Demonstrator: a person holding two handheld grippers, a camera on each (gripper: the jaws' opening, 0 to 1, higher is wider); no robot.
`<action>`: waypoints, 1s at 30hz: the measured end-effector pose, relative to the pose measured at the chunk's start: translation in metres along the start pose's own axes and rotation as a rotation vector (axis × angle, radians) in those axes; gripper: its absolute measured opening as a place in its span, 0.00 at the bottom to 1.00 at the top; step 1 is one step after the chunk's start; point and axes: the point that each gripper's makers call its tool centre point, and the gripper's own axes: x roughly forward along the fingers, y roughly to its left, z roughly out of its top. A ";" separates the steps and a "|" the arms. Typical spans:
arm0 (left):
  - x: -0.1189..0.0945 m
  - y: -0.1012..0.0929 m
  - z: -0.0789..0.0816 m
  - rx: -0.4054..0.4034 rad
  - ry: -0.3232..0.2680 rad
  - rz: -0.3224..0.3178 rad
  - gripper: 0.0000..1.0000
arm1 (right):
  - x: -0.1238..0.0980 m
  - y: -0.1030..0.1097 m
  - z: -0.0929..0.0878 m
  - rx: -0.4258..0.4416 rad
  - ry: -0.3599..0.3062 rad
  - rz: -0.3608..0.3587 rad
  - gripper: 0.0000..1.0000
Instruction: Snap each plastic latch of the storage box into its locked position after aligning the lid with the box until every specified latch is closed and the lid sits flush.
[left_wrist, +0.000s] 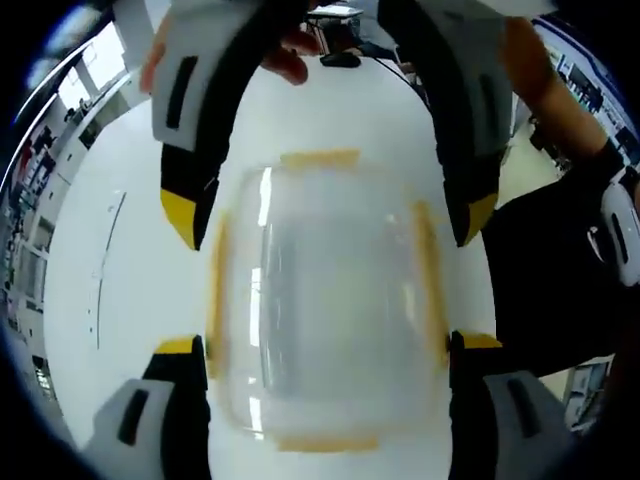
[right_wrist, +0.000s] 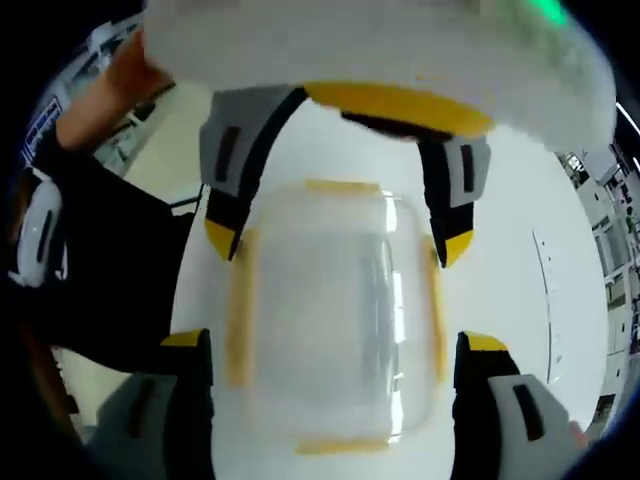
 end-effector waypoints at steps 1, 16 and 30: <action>0.000 0.001 0.001 0.005 -0.010 -0.004 1.00 | 0.002 0.001 -0.002 0.000 0.004 0.001 1.00; 0.004 0.010 0.000 -0.007 -0.037 -0.024 1.00 | 0.017 -0.004 -0.013 -0.015 0.019 0.008 1.00; 0.006 0.001 0.005 -0.017 -0.123 -0.003 1.00 | 0.025 0.000 -0.012 -0.010 -0.005 -0.014 1.00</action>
